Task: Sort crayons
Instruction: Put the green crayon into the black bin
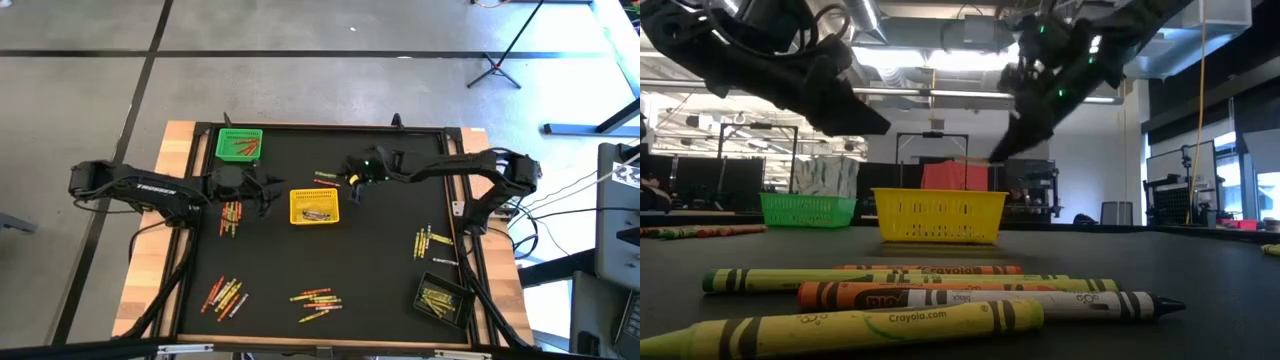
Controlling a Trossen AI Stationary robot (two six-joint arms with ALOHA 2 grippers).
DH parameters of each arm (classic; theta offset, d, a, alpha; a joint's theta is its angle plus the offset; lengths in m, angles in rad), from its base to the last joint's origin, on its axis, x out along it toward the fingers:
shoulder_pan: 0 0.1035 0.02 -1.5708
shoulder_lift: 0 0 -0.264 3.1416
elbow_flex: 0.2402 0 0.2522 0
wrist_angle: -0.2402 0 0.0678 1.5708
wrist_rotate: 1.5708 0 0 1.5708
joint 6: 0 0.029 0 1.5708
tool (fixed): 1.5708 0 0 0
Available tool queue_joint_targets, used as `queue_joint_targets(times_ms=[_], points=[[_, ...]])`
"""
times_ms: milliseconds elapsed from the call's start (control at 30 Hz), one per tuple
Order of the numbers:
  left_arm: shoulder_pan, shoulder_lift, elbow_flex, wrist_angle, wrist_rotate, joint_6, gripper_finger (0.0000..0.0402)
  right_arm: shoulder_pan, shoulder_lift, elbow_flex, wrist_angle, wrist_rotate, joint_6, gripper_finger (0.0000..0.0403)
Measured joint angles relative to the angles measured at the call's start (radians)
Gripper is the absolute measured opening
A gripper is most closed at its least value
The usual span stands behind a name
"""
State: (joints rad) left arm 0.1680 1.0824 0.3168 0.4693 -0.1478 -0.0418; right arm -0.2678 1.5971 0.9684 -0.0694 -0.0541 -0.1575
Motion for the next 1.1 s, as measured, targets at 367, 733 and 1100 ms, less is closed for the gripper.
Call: queue_joint_targets(times_ms=[367,733,1100], points=[[-0.022,0.08,0.006,0.118,0.04,-0.01,0.0176,0.13,0.009,-0.055,0.284,-0.002,-0.031,0.0019],[-0.125,0.245,0.005,0.307,0.062,-0.008,0.0175,0.225,-0.005,-0.059,0.202,-0.001,-0.022,0.0019],[-0.218,0.333,0.005,0.408,0.056,-0.055,0.0175,0.433,-0.081,-0.06,-0.124,0.022,0.259,0.0019]])
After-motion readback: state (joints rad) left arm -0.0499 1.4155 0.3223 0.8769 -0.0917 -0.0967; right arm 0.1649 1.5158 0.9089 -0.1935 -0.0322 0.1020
